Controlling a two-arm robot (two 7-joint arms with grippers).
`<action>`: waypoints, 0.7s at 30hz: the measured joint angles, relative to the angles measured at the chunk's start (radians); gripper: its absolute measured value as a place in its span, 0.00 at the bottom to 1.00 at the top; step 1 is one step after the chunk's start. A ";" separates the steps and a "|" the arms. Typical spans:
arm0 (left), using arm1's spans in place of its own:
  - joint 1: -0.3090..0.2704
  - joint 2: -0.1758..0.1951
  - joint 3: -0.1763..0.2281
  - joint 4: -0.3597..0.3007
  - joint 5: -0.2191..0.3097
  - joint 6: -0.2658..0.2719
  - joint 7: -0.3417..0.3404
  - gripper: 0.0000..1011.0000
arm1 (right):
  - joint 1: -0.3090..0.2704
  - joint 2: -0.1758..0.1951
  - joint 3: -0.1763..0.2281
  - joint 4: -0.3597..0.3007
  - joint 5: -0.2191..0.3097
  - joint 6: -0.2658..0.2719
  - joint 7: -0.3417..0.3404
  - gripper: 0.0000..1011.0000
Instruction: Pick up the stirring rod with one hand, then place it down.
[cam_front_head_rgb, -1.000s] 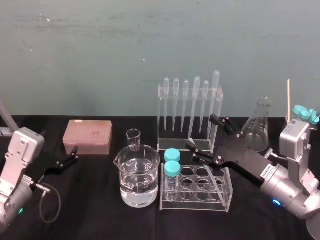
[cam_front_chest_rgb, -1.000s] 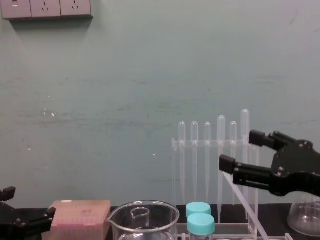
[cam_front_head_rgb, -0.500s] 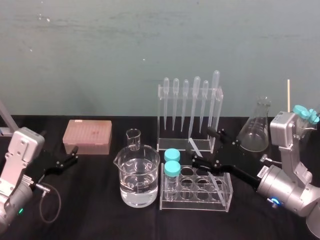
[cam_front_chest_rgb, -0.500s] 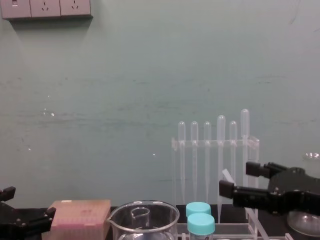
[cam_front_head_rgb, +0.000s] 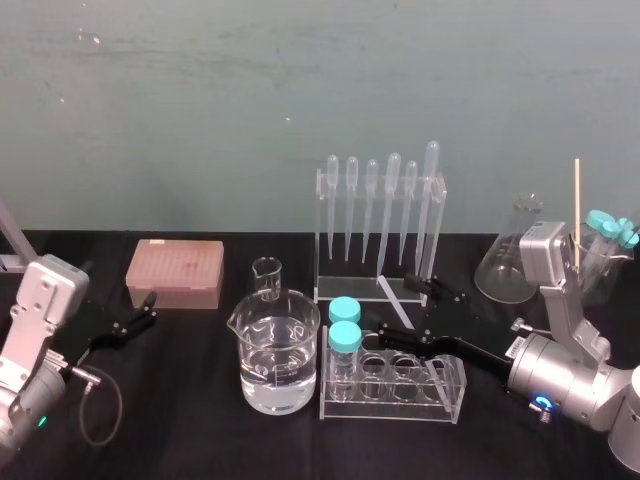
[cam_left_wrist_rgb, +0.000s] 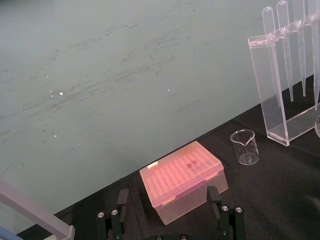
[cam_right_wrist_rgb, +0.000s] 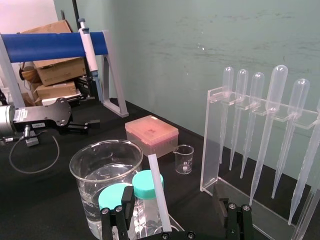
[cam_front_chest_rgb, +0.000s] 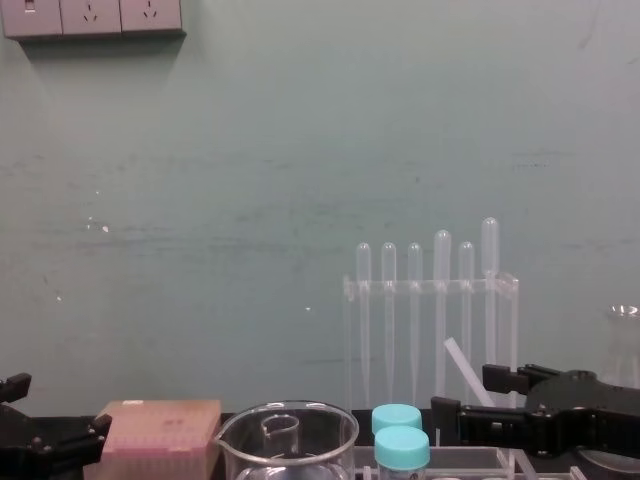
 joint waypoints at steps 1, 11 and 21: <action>0.000 0.000 0.000 0.000 0.000 0.000 0.000 0.99 | 0.000 0.000 0.000 0.000 0.000 0.000 0.000 0.99; 0.000 0.000 0.000 0.000 0.000 0.000 0.000 0.99 | 0.000 0.001 -0.001 -0.001 0.001 -0.002 0.000 0.99; 0.000 0.000 0.000 0.000 0.000 0.000 0.000 0.99 | 0.000 0.002 -0.002 -0.001 0.002 -0.004 0.001 0.76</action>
